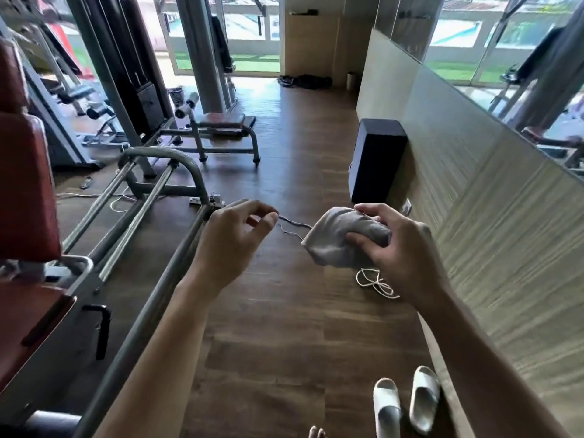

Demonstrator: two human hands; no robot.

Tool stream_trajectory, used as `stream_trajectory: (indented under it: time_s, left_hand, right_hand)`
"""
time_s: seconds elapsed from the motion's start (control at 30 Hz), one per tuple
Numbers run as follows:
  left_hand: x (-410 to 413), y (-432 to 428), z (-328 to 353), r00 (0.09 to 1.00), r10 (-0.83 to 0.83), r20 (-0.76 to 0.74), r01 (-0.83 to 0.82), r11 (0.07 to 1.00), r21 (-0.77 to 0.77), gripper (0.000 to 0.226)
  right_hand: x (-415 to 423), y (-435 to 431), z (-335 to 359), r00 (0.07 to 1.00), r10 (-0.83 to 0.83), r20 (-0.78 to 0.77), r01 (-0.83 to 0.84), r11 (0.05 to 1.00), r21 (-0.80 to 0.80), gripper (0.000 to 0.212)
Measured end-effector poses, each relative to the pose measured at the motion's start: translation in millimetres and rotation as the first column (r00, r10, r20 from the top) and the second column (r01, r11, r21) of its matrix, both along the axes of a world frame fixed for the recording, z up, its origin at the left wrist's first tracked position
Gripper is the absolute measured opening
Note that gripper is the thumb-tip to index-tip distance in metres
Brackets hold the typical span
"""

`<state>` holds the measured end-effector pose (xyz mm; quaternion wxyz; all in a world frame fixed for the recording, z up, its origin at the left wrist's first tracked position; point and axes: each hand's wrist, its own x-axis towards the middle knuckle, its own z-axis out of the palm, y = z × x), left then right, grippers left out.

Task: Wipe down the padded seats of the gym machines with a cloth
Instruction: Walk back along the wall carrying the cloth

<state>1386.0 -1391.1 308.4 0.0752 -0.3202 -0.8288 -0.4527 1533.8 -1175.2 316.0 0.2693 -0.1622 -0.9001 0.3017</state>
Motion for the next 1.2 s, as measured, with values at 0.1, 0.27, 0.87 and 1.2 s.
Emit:
stream_trajectory:
  time_s: [0.1,0.27,0.87,1.2]
  left_hand:
    - [-50,47,2,1.0,0.008,-0.01,-0.008,1.0,0.008,0.012]
    - [-132,107,-2,1.0,0.023,0.01,-0.023,1.0,0.002,0.012]
    - [-533,304,5,0.998,-0.057,-0.001,0.057,0.998,-0.035,0.01]
    - [-726,423,-9,0.998,-0.064,0.015,0.064,0.997,-0.034,0.019]
  right_hand:
    - [-53,45,0,1.0,0.013,0.013,-0.013,1.0,-0.002,0.044]
    - [-138,112,-2,0.999,0.014,0.034,-0.014,1.0,0.003,0.045]
    - [-523,290,-2,0.997,-0.064,0.048,0.066,0.997,-0.032,0.045]
    - [-715,412,-13,0.996,-0.074,0.048,0.075,0.997,-0.02,0.044]
